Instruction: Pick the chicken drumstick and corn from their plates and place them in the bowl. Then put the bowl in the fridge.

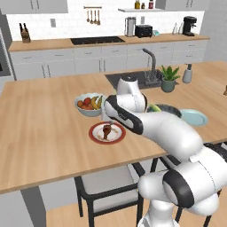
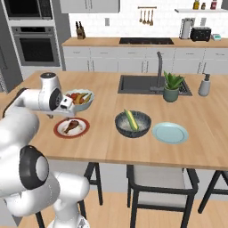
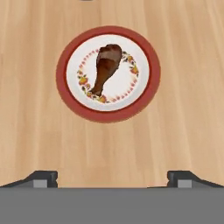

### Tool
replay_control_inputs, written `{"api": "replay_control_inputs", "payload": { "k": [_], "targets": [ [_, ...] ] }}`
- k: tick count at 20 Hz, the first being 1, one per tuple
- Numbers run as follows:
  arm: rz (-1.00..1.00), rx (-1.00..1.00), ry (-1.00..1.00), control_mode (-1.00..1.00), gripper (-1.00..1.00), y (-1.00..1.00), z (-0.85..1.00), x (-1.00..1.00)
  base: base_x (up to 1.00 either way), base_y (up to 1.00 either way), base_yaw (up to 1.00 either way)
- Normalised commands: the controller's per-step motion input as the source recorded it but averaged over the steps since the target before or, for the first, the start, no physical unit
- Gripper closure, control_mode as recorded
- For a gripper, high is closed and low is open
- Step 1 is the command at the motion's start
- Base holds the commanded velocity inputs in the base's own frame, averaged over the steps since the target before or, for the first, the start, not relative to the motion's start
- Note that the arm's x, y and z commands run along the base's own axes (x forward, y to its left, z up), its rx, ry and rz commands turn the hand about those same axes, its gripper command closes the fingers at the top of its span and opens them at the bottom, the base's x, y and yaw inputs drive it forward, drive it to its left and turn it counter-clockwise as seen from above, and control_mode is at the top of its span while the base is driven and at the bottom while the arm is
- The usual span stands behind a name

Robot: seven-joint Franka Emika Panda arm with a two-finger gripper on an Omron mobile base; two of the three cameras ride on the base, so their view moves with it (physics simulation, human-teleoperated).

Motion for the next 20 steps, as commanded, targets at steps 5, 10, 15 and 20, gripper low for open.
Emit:
{"api": "replay_control_inputs", "payload": {
  "k": [5, 10, 15, 20],
  "targets": [
    [-0.08, 0.00, 0.06, -1.00, -1.00, 0.02, -0.59, 0.97, 0.00, 0.00, 0.00],
    [-0.16, 0.00, 0.04, -1.00, -1.00, 0.31, -0.49, 0.76, 0.00, 0.00, 0.00],
    [-0.17, 0.00, 0.00, -1.00, -1.00, 0.19, -0.54, 0.37, 0.00, 0.00, 0.00],
    [-0.12, 0.00, 0.02, -1.00, -1.00, 0.01, -0.37, 0.29, 0.00, 0.00, 0.00]
  ]
}}
